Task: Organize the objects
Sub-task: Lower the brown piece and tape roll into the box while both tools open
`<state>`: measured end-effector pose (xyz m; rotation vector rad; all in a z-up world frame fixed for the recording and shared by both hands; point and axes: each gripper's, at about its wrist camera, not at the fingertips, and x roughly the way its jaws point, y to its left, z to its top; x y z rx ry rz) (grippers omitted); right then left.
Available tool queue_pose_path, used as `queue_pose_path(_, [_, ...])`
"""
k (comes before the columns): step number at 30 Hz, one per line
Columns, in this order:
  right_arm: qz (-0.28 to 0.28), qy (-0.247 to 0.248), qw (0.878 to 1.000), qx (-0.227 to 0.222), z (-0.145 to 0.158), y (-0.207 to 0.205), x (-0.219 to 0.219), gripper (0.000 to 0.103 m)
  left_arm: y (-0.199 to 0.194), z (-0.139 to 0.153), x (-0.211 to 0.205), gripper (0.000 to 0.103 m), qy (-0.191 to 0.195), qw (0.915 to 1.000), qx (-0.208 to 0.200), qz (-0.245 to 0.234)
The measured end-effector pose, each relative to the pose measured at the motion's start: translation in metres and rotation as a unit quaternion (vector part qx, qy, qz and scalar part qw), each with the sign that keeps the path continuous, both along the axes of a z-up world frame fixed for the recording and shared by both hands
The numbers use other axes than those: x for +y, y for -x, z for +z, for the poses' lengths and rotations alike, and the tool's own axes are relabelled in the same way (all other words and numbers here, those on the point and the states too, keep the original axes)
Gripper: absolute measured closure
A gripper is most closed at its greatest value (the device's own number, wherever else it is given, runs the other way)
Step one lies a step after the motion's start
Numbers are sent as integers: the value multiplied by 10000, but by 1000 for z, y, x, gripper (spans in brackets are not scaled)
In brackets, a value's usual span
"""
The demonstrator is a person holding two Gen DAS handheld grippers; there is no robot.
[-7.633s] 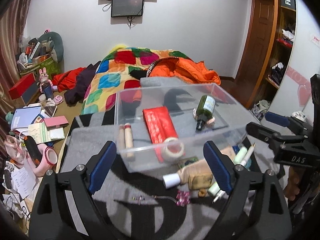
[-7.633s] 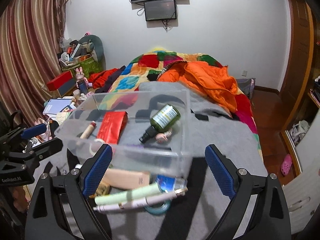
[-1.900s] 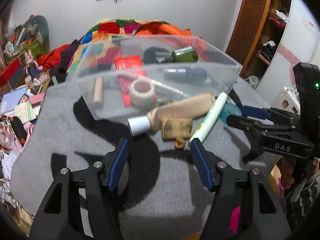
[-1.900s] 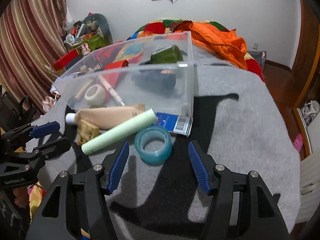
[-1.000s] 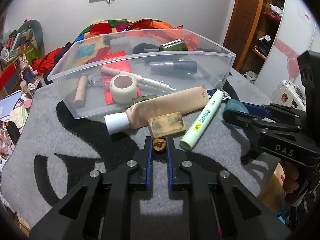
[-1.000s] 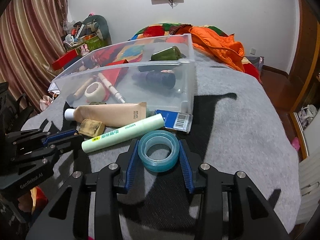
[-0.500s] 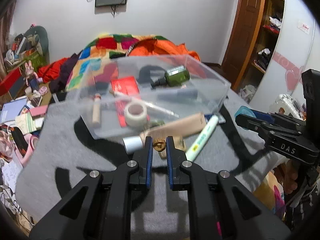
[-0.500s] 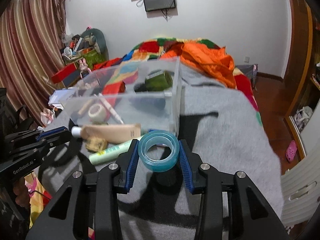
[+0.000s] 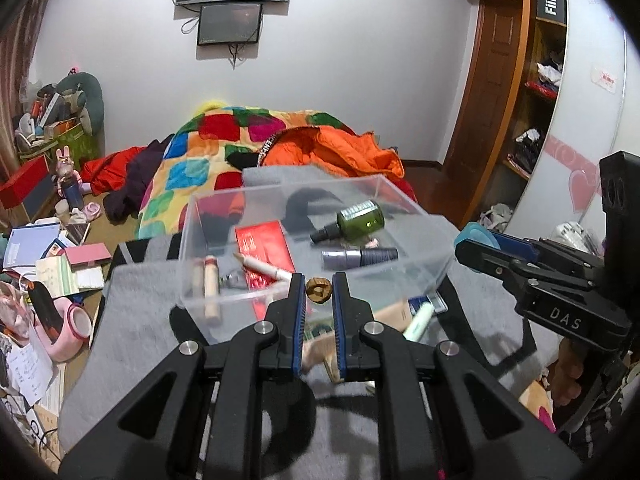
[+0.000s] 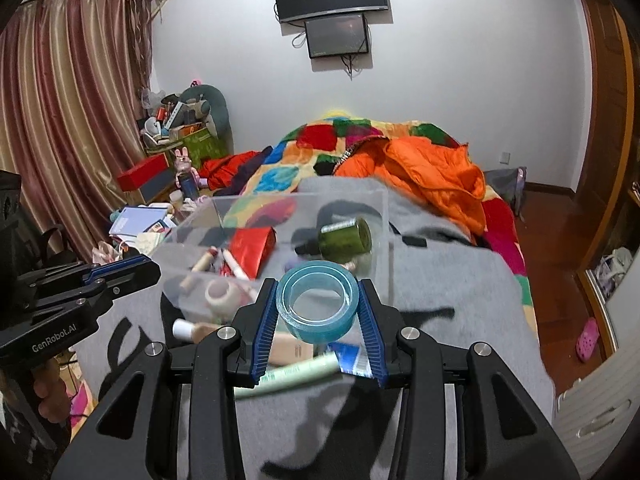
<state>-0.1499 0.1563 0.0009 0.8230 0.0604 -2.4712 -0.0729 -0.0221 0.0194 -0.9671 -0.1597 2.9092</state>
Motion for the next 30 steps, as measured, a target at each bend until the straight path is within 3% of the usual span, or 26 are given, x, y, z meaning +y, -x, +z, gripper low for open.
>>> queue_pose_path(10, [46,57,10000,-63,-1,32,-22,67,34,-3,-12,91,-55,9999,-60,84])
queue_pose_path(21, [63,-219,9990,-383,-25,71,-46,67,76,-32,-27,91,-151,9984,-521,141])
queue_pose_path(30, [56,-338,9983,-481,-36,81,-57,67,89,-45,-26,91,-245,9972,-700,67])
